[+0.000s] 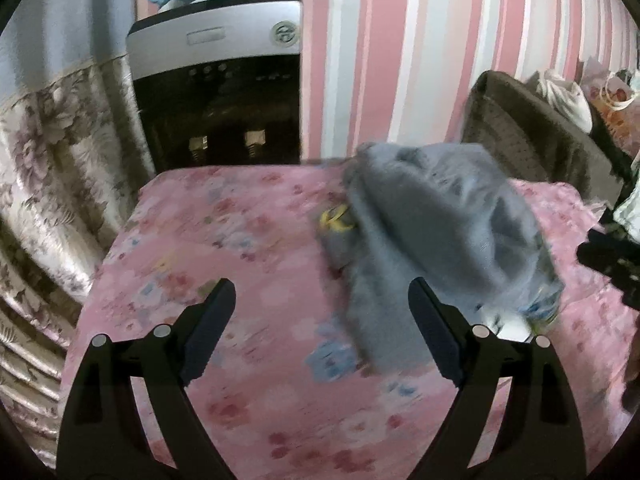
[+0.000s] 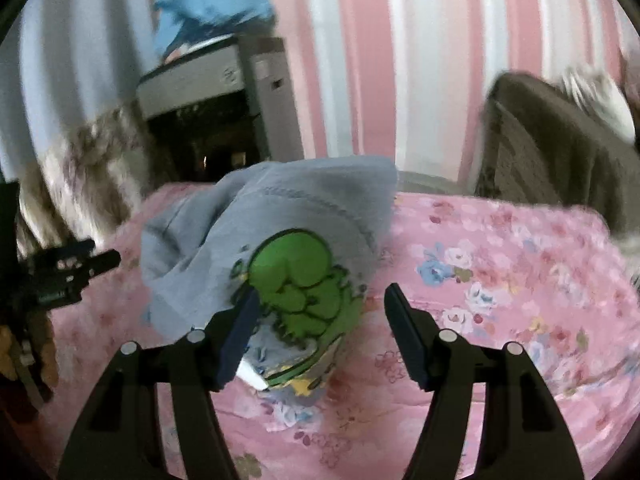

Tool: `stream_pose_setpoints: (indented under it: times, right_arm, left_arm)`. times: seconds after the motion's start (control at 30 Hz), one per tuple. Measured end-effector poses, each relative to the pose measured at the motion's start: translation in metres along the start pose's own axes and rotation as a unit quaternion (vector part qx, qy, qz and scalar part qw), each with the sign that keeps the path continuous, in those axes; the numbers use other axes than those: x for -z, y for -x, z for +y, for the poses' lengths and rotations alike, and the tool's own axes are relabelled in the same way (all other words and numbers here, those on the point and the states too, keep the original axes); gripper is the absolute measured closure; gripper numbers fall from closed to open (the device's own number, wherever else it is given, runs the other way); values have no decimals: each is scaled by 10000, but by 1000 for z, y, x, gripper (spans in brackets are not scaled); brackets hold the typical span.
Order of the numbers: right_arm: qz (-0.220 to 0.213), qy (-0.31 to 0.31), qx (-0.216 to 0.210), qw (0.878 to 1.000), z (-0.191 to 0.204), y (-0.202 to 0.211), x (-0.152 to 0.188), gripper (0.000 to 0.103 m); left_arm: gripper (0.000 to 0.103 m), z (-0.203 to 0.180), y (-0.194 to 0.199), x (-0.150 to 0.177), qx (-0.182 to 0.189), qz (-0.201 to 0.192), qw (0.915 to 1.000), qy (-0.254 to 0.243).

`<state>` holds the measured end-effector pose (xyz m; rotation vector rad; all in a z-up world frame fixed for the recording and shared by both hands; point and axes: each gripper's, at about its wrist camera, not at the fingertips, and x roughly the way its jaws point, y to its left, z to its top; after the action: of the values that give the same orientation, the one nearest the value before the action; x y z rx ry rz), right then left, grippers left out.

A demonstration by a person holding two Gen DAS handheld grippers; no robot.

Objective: Fold large clothes

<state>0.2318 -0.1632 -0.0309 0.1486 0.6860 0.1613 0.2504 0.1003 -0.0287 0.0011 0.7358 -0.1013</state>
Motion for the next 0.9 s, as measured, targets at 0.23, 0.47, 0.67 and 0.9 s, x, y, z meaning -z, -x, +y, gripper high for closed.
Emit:
stream_pose_setpoints:
  times: [0.23, 0.47, 0.67, 0.9]
  right_arm:
    - [201, -593, -681, 9957, -24, -29, -4, 39]
    - [497, -525, -976, 9926, -8, -64, 4, 79]
    - [696, 152, -1108, 9913, 38, -79, 7, 103]
    - [718, 781, -919, 9901, 79, -90, 18, 103]
  left_arm:
    - [15, -46, -9, -37, 356, -125, 9992, -87]
    - [86, -65, -68, -23, 490, 769, 9950, -403]
    - [94, -44, -61, -4, 520, 701, 9956, -353]
    - [96, -25, -61, 30, 550, 753, 9954, -233]
